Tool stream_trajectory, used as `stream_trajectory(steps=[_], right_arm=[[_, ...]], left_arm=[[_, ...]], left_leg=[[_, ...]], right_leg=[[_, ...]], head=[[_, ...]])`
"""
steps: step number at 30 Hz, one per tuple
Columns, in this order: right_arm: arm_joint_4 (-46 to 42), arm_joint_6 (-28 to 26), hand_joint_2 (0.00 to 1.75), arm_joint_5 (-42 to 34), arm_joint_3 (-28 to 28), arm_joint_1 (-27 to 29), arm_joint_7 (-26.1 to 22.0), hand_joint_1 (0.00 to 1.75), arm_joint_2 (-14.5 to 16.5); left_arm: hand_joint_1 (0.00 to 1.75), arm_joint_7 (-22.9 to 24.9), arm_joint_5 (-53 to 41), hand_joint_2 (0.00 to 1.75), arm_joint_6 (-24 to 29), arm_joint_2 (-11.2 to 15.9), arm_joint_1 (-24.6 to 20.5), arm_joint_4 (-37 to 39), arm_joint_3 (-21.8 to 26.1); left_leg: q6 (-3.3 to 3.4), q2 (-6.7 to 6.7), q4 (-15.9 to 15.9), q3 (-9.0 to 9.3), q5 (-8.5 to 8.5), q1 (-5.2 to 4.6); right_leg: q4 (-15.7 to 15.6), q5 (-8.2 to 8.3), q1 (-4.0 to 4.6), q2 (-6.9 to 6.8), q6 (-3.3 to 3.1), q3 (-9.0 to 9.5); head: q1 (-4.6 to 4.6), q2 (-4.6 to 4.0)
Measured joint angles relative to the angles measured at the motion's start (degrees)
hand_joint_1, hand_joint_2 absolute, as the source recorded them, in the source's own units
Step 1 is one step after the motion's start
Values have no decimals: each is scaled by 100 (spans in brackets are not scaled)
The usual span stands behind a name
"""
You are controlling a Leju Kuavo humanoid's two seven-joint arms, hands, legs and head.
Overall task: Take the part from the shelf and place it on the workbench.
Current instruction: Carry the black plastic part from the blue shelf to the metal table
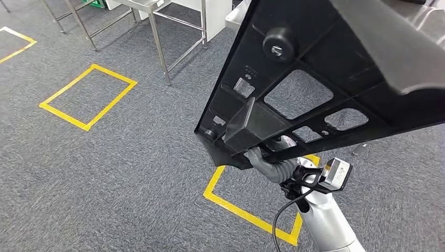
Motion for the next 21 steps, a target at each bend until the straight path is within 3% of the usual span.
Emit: stream_trajectory(steps=[2, 4, 6, 7, 8, 10, 12, 15, 17, 19, 21], right_arm=[[1, 3, 175, 5, 9, -43, 14, 175, 0], [3, 14, 175, 5, 23, -87, 21, 175, 0], [8, 29, 175, 3, 44, -93, 28, 175, 0], [11, 33, 175, 3, 57, -93, 33, 175, -1], [14, 36, 175, 2, 67, -97, 40, 175, -1], [15, 38, 175, -6, 84, -123, 49, 175, 1], [16, 48, 175, -24, 100, -165, 51, 175, 9], [21, 56, 175, -64, 109, -192, 54, 175, 15], [22, 56, 175, -80, 110, -204, 54, 175, 17], [32, 56, 175, -92, 115, -211, 50, 175, 26], [60, 57, 175, -99, 119, -189, 38, 175, 31]], left_arm=[[0, -26, 0, 175, 1, -11, -12, 0, 1], [0, -45, -4, 175, 20, -21, -2, 0, 2], [0, -51, -10, 175, 46, -29, 14, 0, 2], [0, -52, -11, 175, 58, -32, 17, 0, 2], [0, -52, -12, 175, 70, -37, 16, 0, 3], [0, -50, -15, 175, 95, -48, 14, 0, 4], [0, -34, -16, 175, 107, -52, 12, 0, 13], [0, 12, -5, 175, 105, -50, -4, -1, 38], [0, 39, -2, 175, 92, -51, -15, -2, 45], [0, 69, -4, 175, 78, -50, -5, -2, 52], [0, 95, -12, 175, 72, -49, 24, -2, 63]], left_leg=[[72, 128, -61, 36, 28, 20], [111, 263, -77, 46, 23, 10], [114, 398, -75, 49, 8, 3], [106, 462, -73, 56, -1, 2], [95, 524, -72, 71, -13, 2], [57, 639, -66, 116, -49, -13], [1, 733, -59, 152, -89, -42], [-101, 848, -57, 197, -140, -46], [-157, 686, 170, 124, -311, -26], [-186, 419, 866, -194, -674, -14], [-195, 326, 1564, -558, -909, -14]], right_leg=[[260, -171, 18, -273, 57, -123], [972, -534, 11, -591, 98, -477], [1589, -733, -14, -672, 132, -798], [1596, -668, -23, -689, 141, -804], [1361, -507, -28, -720, 140, -682], [515, -143, -4, -919, 96, -229], [2, -2, 36, -1063, 21, 35], [-56, -3, 46, -926, -78, 46], [-87, 16, 18, -816, -148, 67], [-96, 22, 9, -704, -193, 77], [-92, 19, 19, -566, -207, 79]], head=[[2, 0], [3, 0], [3, 0], [3, 0], [3, 0], [3, 0], [3, 0], [3, 0], [2, 0], [2, 0], [1, 0]])
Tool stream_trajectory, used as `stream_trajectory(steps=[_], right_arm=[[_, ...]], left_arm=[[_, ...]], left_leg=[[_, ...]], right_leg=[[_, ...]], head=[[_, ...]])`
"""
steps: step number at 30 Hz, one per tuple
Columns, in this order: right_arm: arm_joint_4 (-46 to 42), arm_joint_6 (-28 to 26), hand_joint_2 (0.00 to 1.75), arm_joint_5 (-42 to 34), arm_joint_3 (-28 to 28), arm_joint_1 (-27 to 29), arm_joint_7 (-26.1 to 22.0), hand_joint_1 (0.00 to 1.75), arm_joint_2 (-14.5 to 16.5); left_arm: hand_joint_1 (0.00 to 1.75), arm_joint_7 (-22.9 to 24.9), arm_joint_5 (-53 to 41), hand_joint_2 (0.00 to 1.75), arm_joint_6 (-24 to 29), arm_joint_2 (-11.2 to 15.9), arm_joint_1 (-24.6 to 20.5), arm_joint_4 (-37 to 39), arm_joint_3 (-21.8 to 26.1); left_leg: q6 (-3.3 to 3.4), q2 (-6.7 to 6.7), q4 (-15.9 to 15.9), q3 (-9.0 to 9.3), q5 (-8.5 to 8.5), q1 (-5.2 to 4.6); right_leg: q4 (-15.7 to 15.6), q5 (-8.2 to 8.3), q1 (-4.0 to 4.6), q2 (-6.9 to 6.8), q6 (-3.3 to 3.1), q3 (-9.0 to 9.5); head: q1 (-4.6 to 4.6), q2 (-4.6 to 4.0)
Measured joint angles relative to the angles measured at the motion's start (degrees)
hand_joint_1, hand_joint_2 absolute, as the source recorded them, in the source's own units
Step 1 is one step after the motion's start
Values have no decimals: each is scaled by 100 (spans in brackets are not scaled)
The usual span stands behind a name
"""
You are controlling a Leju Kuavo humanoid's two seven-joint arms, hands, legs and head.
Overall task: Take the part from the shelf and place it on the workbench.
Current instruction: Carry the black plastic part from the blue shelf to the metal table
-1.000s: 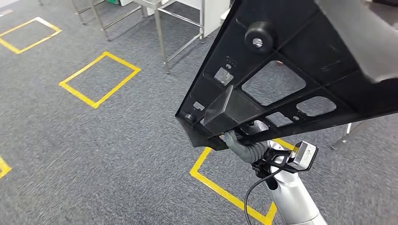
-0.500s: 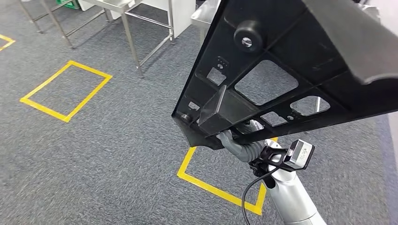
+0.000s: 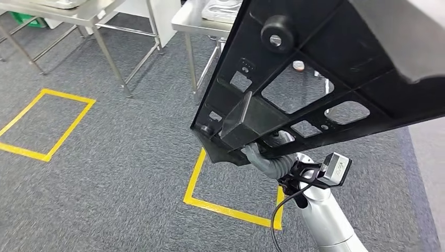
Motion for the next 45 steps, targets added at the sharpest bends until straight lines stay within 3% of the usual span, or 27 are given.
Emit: stream_trajectory(steps=[1, 2, 4, 6, 7, 9, 11, 13, 15, 16, 18, 20, 22, 24, 26, 29, 31, 35, 37, 38, 41, 42, 43, 45], right_arm=[[17, 0, 175, -3, 1, 17, -11, 175, -1], [33, 0, 175, -5, 1, 32, -24, 175, -1], [50, 0, 175, -9, 0, 46, -45, 175, -1], [58, 6, 175, -14, 1, 47, -62, 175, 1], [65, 9, 175, -16, 1, 54, -70, 175, 1], [78, 15, 175, -16, -1, 72, -88, 175, 2], [87, 14, 175, -15, -6, 77, -110, 175, 1], [98, 13, 175, -14, -9, 73, -127, 175, 2], [125, 18, 175, -10, -3, 77, -135, 175, 8], [144, 25, 175, -9, 0, 81, -138, 175, 11], [177, 47, 175, -8, 2, 81, -140, 175, 16], [190, 72, 175, -8, 2, 70, -152, 175, 18], [193, 84, 175, -5, -1, 57, -171, 175, 19], [194, 84, 175, 5, -8, 54, -198, 175, 19], [191, 85, 175, 18, -14, 49, -225, 175, 19], [192, 85, 175, 21, -16, 30, -240, 175, 28], [195, 85, 175, 21, -16, 31, -240, 175, 32], [196, 85, 175, 21, -16, 32, -239, 175, 32], [196, 86, 175, 22, -16, 42, -239, 175, 32], [196, 86, 175, 24, -16, 47, -239, 175, 32], [196, 87, 175, 25, -17, 46, -240, 175, 32], [196, 86, 175, 25, -18, 44, -240, 175, 32], [196, 85, 175, 26, -19, 39, -243, 175, 32], [195, 80, 175, 27, -21, 18, -250, 175, 32]], left_arm=[[0, 10, -6, 175, -3, -2, 11, 0, 7], [0, 17, -11, 175, -8, -3, 17, 0, 14], [0, 24, -16, 175, -19, 0, 17, 0, 28], [0, 23, -16, 175, -32, 4, 16, 0, 45], [0, 20, -17, 175, -39, 5, 9, 0, 54], [0, 14, -20, 175, -50, 2, -12, 0, 65], [0, 11, -29, 175, -54, -3, -27, 0, 68], [0, 16, -37, 175, -61, -5, -25, 0, 69], [0, 29, -39, 175, -75, -5, -7, 0, 72], [0, 36, -39, 175, -84, -5, 0, 0, 73], [0, 46, -43, 175, -102, -5, 3, 0, 75], [0, 48, -46, 175, -138, -5, -9, 0, 77], [0, 55, -43, 175, -188, -4, -33, 0, 80], [0, 79, -33, 175, -246, -4, -51, 0, 87], [0, 98, -28, 175, -295, -3, -55, 0, 97], [0, 102, -26, 175, -326, 6, -36, 0, 119], [0, 103, -25, 175, -332, 10, -23, 0, 126], [0, 104, -25, 175, -333, 10, -19, 0, 127], [0, 107, -24, 175, -340, 9, 1, 0, 128], [0, 108, -24, 175, -344, 9, 11, 0, 128], [0, 109, -23, 175, -354, 30, 5, 0, 133], [0, 108, -25, 175, -363, 36, 2, 0, 135], [0, 105, -29, 175, -375, 35, 3, 0, 135], [0, 99, -40, 175, -409, 34, 2, 0, 137]], left_leg=[[4, -10, 79, -68, 49, 0], [15, -24, -81, -26, 211, 1], [61, -200, -870, 291, 661, 7], [107, -416, -1464, 542, 869, 13], [132, -463, -1550, 582, 863, 7], [187, -362, -1579, 607, 872, -1], [255, -241, -1630, 638, 899, 16], [303, -115, -1660, 657, 904, 19], [320, 19, -1656, 657, 888, 6], [320, 87, -1653, 660, 877, 3], [303, 185, -1645, 678, 852, 1], [258, 244, -1636, 707, 820, -9], [200, 289, -1630, 726, 795, -26], [134, 314, -1639, 745, 785, -30], [70, 247, -1548, 726, 702, -16], [18, 44, -685, 330, 232, -3], [5, 4, -217, 97, 30, -3], [3, 1, -121, 47, -2, -3], [12, -2, -15, -42, 81, -3], [30, -4, -169, 6, 242, -4], [216, -41, -1429, 549, 772, -51], [280, -50, -1674, 680, 815, -60], [314, -46, -1693, 720, 806, -51], [365, -37, -1713, 801, 782, -43]], right_leg=[[4, -2, 3, 78, 0, 5], [9, -6, 4, 157, 5, 13], [24, -21, 1, 307, 28, 30], [49, -31, -1, 431, 79, 14], [50, -27, -10, 488, 114, -1], [34, -12, -23, 581, 193, -21], [157, -97, -4, 384, 249, -83], [703, -389, 3, 36, 282, -356], [1398, -659, -15, -96, 306, -723], [1551, -664, -24, -112, 312, -810], [1242, -407, -34, -146, 304, -658], [470, -101, -20, -217, 264, -243], [47, -7, 13, -250, 210, -17], [24, -18, 29, -215, 154, -15], [-7, -11, 6, -190, 91, 10], [-32, -12, -9, -165, 11, 37], [-31, -20, 0, -146, -5, 36], [-31, -26, 1, -140, -9, 36], [-29, -43, 10, -102, -13, 50], [-28, -57, 17, -75, -10, 71], [17, -101, 41, 6, 117, 149], [61, -116, 41, 6, 173, 152], [156, -139, 36, -19, 203, 126], [604, -343, 13, -74, 253, -111]], head=[[0, 0], [0, 0], [1, 0], [1, 0], [1, 0], [1, 0], [2, 0], [2, 0], [2, 0], [2, 0], [2, 0], [2, 0], [2, 0], [2, 0], [2, 0], [2, 0], [2, 0], [2, 0], [2, 0], [2, 0], [2, 0], [2, 0], [2, 0], [2, 0]])
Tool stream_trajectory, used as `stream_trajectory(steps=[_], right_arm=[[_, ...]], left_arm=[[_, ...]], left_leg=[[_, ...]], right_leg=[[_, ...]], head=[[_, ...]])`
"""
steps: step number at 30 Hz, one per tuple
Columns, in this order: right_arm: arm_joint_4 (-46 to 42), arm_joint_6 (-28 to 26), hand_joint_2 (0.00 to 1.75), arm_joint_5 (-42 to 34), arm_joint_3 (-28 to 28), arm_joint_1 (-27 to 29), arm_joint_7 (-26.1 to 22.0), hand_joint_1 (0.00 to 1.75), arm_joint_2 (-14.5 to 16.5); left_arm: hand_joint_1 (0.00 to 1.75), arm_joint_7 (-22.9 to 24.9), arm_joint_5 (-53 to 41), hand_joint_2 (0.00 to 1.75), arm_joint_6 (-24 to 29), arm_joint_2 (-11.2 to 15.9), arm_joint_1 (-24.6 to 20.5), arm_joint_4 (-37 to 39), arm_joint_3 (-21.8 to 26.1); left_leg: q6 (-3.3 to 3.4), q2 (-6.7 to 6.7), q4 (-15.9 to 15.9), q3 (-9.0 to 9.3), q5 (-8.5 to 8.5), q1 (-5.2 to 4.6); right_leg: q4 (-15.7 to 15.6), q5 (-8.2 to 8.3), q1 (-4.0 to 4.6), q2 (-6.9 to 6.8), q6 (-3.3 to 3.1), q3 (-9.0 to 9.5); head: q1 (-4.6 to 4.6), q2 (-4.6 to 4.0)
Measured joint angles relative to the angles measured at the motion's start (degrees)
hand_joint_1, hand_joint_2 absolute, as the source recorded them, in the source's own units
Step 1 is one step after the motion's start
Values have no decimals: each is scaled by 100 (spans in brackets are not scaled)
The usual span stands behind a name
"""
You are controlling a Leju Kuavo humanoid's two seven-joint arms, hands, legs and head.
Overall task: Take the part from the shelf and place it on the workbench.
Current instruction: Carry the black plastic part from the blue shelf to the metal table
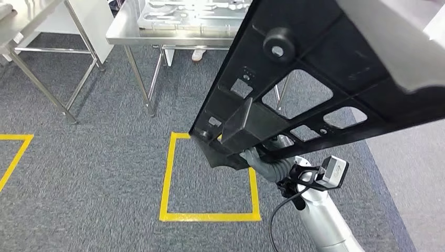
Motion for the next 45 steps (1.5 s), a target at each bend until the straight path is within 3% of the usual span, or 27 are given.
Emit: stream_trajectory(steps=[2, 4, 5, 8, 10, 13, 15, 16, 18, 20, 21, 22, 24, 25, 26, 27, 29, 31, 33, 35, 36, 37, 39, 40, 41, 43, 45], right_arm=[[1, -6, 175, 1, -1, 1, -4, 175, -2], [1, -11, 175, 3, -1, 33, -4, 175, -4], [1, -14, 175, 4, -1, 44, -4, 175, -5], [4, -19, 175, 9, -9, 48, -7, 175, -11], [-1, -34, 175, 13, -22, 49, -7, 175, -17], [-37, -79, 175, 12, -60, 48, -1, 175, -30], [-60, -93, 175, 7, -79, 34, 1, 175, -34], [-63, -95, 175, 4, -84, 30, 3, 175, -36], [-64, -97, 175, 0, -86, 42, 9, 175, -39], [-64, -100, 175, -5, -92, 54, 12, 175, -44], [-63, -101, 175, -11, -97, 55, 9, 175, -47], [-62, -102, 175, -19, -103, 58, 6, 175, -51], [-52, -98, 175, -34, -109, 68, -2, 175, -62], [-51, -97, 175, -39, -115, 71, -3, 175, -67], [-55, -96, 175, -45, -123, 66, -4, 175, -70], [-72, -100, 175, -54, -137, 52, -5, 175, -72], [-115, -110, 175, -72, -169, 28, -12, 175, -75], [-142, -117, 175, -80, -199, 38, -20, 175, -86], [-151, -118, 175, -80, -226, 76, -25, 175, -98], [-158, -121, 175, -78, -254, 113, -25, 175, -110], [-160, -125, 175, -77, -266, 126, -24, 175, -115], [-161, -129, 175, -75, -275, 139, -24, 175, -123], [-157, -135, 175, -71, -285, 176, -24, 175, -143], [-163, -137, 175, -66, -290, 194, -21, 175, -151], [-179, -139, 175, -61, -296, 206, -16, 175, -158], [-237, -143, 175, -50, -315, 197, -9, 175, -166], [-289, -149, 175, -50, -340, 177, -14, 175, -173]], left_arm=[[0, -3, -13, 175, -27, 0, 3, 0, 2], [0, -5, -36, 175, -48, 0, 16, 0, 5], [0, -7, -49, 175, -57, 0, 22, 0, 8], [0, -21, -91, 175, -74, 1, 27, 1, 21], [0, -30, -116, 175, -76, 6, 18, 1, 31], [0, -37, -156, 175, -84, 18, -9, -1, 33], [0, -39, -176, 175, -89, 24, -32, -2, 33], [0, -39, -181, 175, -90, 25, -35, -2, 33], [0, -36, -198, 175, -90, 26, -20, -2, 34], [0, -31, -217, 175, -90, 26, 8, -2, 34], [0, -29, -225, 175, -90, 26, 19, -2, 36], [0, -26, -228, 175, -89, 30, 33, -1, 40], [0, -20, -232, 175, -86, 49, 56, 2, 57], [0, -19, -234, 175, -84, 62, 62, 4, 67], [0, -19, -237, 175, -82, 71, 53, 4, 74], [0, -22, -243, 175, -81, 77, 28, 4, 78], [0, -33, -267, 175, -81, 77, -8, 3, 80], [0, -40, -293, 175, -81, 77, -31, 2, 81], [0, -40, -308, 175, -82, 76, -43, 2, 83], [0, -36, -322, 175, -83, 69, -38, 2, 84], [0, -34, -330, 175, -83, 65, -35, 2, 84], [0, -34, -336, 175, -83, 61, -33, 2, 84], [0, -33, -342, 175, -83, 57, -30, 7, 84], [0, -31, -344, 175, -83, 57, -40, 9, 85], [0, -30, -347, 175, -83, 58, -49, 10, 85], [0, -31, -357, 175, -83, 62, -80, 7, 86], [0, -37, -372, 175, -86, 62, -99, 5, 85]], left_leg=[[17, 5, 3, 46, -50, -1], [4, 6, 5, 127, -138, 1], [-10, 5, 6, 194, -196, 5], [-77, 21, 1, 411, -389, 11], [-154, 42, -30, 506, -474, 4], [-264, 54, 203, 533, -396, 8], [-308, 38, 885, 136, -275, 21], [-323, 31, 1281, -155, -326, 24], [-344, 29, 1771, -667, -731, 22], [-324, 28, 1699, -936, -1103, 17], [-294, 26, 1466, -984, -1067, 11], [-248, 24, 1132, -1001, -750, -4], [-160, 1, 539, -1001, 176, -51], [-118, -12, 384, -982, 505, -76], [-83, -21, 330, -944, 601, -90], [-47, -24, 311, -865, 541, -90], [20, -28, 195, -675, 453, -68], [55, -39, 105, -469, 339, -43], [65, -54, 80, -270, 177, -31], [58, -67, 78, -34, -13, -25], [49, -72, 78, 96, -112, -23], [35, -74, 77, 228, -215, -21], [-12, -82, 80, 444, -413, -31], [-46, -86, 59, 519, -501, -35], [-82, -89, 70, 581, -547, -43], [-146, -79, 180, 621, -523, -39], [-191, -62, 622, 424, -435, -27]], right_leg=[[725, -271, -21, -18, 40, -451], [1060, -279, -47, -23, 74, -768], [922, -128, -60, -33, 87, -778], [-154, 543, -56, -128, 69, -458], [-492, 610, -13, -170, -23, -335], [-552, 450, -5, -113, -180, -150], [-588, 336, -14, -92, -246, 38], [-599, 261, -13, -85, -265, 130], [-602, 93, -8, -50, -286, 332], [-603, -95, 1, -4, -288, 576], [-603, -198, 7, 12, -284, 711], [-611, -303, 8, 23, -279, 830], [-614, -503, 26, 54, -241, 1035], [-637, -579, 27, 72, -209, 1115], [-629, -595, 33, 87, -169, 1183], [-577, -556, 33, 94, -127, 1198], [-116, -318, 23, 54, -63, 995], [576, -259, -1, 4, -9, 504], [971, -661, -28, -13, 40, 16], [894, -1081, -50, -24, 67, -281], [687, -1067, -54, -33, 67, -343], [388, -829, -55, -45, 61, -368], [-191, 78, -38, -78, 14, -368], [-348, 414, -22, -84, -21, -349], [-421, 581, -12, -83, -57, -322], [-467, 501, -11, -55, -135, -184], [-542, 420, -22, -44, -203, 0]], head=[[0, 0], [0, 0], [0, 0], [1, 0], [-1, 0], [-3, 0], [-4, 0], [-4, 0], [-4, 0], [-4, 0], [-4, 0], [-4, 0], [-4, 0], [-5, 0], [-5, 0], [-5, 0], [-4, 0], [-3, 0], [-2, 0], [-2, 0], [-2, 0], [-2, 0], [-1, 0], [-1, 0], [-1, 0], [-3, 0], [-3, 0]])
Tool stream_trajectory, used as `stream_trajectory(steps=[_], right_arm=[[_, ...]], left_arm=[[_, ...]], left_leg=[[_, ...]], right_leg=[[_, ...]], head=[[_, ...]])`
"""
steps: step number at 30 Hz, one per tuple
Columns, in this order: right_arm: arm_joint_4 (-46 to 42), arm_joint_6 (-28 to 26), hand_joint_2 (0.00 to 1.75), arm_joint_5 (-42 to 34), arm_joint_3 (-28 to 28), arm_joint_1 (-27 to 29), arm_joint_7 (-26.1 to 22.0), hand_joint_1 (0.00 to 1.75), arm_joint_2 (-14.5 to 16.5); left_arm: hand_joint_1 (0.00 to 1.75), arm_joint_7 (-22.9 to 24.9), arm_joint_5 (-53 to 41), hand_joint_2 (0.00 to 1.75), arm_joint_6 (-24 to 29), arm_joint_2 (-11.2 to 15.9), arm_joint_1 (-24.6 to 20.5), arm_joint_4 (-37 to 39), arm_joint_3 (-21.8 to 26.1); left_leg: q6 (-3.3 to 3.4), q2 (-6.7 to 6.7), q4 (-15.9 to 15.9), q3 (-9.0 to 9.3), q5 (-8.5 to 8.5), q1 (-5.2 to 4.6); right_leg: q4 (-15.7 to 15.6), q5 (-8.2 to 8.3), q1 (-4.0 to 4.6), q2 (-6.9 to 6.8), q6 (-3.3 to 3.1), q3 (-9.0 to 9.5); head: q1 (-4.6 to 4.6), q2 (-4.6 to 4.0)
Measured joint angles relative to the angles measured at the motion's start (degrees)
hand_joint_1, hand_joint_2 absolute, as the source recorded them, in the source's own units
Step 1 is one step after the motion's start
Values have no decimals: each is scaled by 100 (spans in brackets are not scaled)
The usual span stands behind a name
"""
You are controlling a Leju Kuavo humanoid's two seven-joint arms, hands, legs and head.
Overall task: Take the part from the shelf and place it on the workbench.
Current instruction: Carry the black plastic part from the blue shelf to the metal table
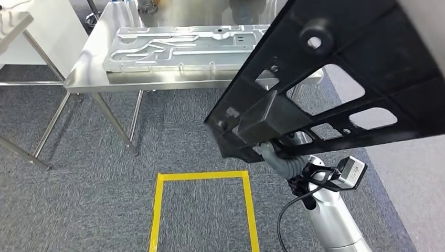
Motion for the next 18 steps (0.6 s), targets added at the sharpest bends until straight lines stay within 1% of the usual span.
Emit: stream_trajectory(steps=[1, 2, 3, 4, 5, 6, 7, 8, 9, 10, 11, 12, 14, 15, 16, 17, 18], right_arm=[[-17, -3, 175, -2, -9, -2, -2, 175, 1], [-24, -5, 175, -3, -16, -1, -3, 175, 0], [-27, -6, 175, -3, -20, 6, -3, 175, -1], [-29, -6, 175, -2, -23, 17, -1, 175, -1], [-29, -7, 175, -2, -27, 26, 0, 175, -2], [-29, -7, 175, -2, -31, 30, -1, 175, -2], [-29, -7, 175, -3, -35, 32, -1, 175, -2], [-29, -7, 175, -3, -39, 30, -2, 175, -2], [-29, -6, 175, -3, -41, 30, -2, 175, -2], [-30, -5, 175, -3, -42, 27, -4, 175, -2], [-36, -7, 175, -2, -44, 26, -6, 175, -2], [-44, -9, 175, -3, -45, 23, -9, 175, -2], [-66, -28, 175, -5, -53, 10, -16, 175, -2], [-73, -38, 175, -6, -57, -1, -21, 175, -2], [-78, -47, 175, -7, -62, -9, -25, 175, -2], [-81, -52, 175, -7, -67, -10, -26, 175, -2], [-81, -54, 175, -6, -69, -3, -28, 175, -2]], left_arm=[[0, -1, -9, 175, -2, 0, -9, -1, 0], [0, 0, -17, 175, -3, -1, -14, -1, 1], [0, 3, -26, 175, -2, -1, -15, -1, 1], [0, 9, -33, 175, -1, -1, -7, -1, 2], [0, 16, -37, 175, 0, -1, 2, -1, 2], [0, 22, -40, 175, 1, -1, 11, -1, 2], [0, 27, -40, 175, 1, -1, 15, -1, 2], [0, 29, -40, 175, 1, 0, 17, -1, 2], [0, 30, -39, 175, 1, 0, 18, -1, 2], [0, 31, -39, 175, 1, 2, 18, -1, 2], [0, 31, -38, 175, 0, 4, 21, -1, 2], [0, 31, -38, 175, -1, 4, 24, -1, 3], [0, 27, -39, 175, -2, 5, 23, -1, 4], [0, 23, -39, 175, -2, 4, 17, -1, 4], [0, 20, -40, 175, -3, 3, 10, -1, 5], [0, 16, -40, 175, -4, 3, 5, -1, 7], [0, 15, -40, 175, -6, 3, 7, -1, 9]], left_leg=[[-23, 7, 326, -213, -38, 8], [-43, 8, 660, -462, -149, 10], [-58, 8, 943, -720, -340, 13], [-62, 8, 1093, -921, -540, 14], [-61, 8, 1088, -1054, -665, 14], [-54, 8, 933, -1115, -653, 14], [-39, 8, 639, -1104, -467, 13], [-11, 12, 271, -1044, -118, 8], [24, 15, -23, -985, 165, -6], [63, 17, -219, -934, 358, -21], [104, 14, -322, -897, 463, -34], [139, 8, -338, -874, 458, -39], [203, -3, -394, -764, 565, -12], [231, -2, -406, -716, 599, -2], [252, -2, -411, -674, 598, 5], [268, -2, -412, -657, 571, 3], [280, -3, -412, -644, 540, 2]], right_leg=[[-27, -45, -2, -1, -22, 88], [-43, -98, 1, 0, -36, 164], [-52, -155, 4, 5, -45, 234], [-57, -216, 5, 13, -47, 308], [-60, -281, 6, 23, -46, 390], [-60, -347, 7, 32, -42, 476], [-60, -411, 9, 37, -34, 562], [-63, -474, 11, 39, -23, 638], [-61, -532, 18, 49, 0, 702], [-64, -589, 24, 58, 33, 745], [-49, -614, 29, 68, 70, 784], [-19, -615, 36, 77, 112, 808], [108, -629, 40, 63, 183, 832], [270, -665, 38, 50, 215, 762], [529, -746, 32, 37, 243, 614], [862, -856, 24, 27, 264, 389], [1207, -1010, 18, 22, 283, 121]], head=[[-1, 0], [-1, 0], [-2, 0], [-2, 0], [-2, 0], [-2, 0], [-2, 0], [-2, 0], [-2, 0], [-1, 0], [-1, 0], [-1, 0], [0, 0], [0, 0], [0, 0], [0, 0], [0, 0]])
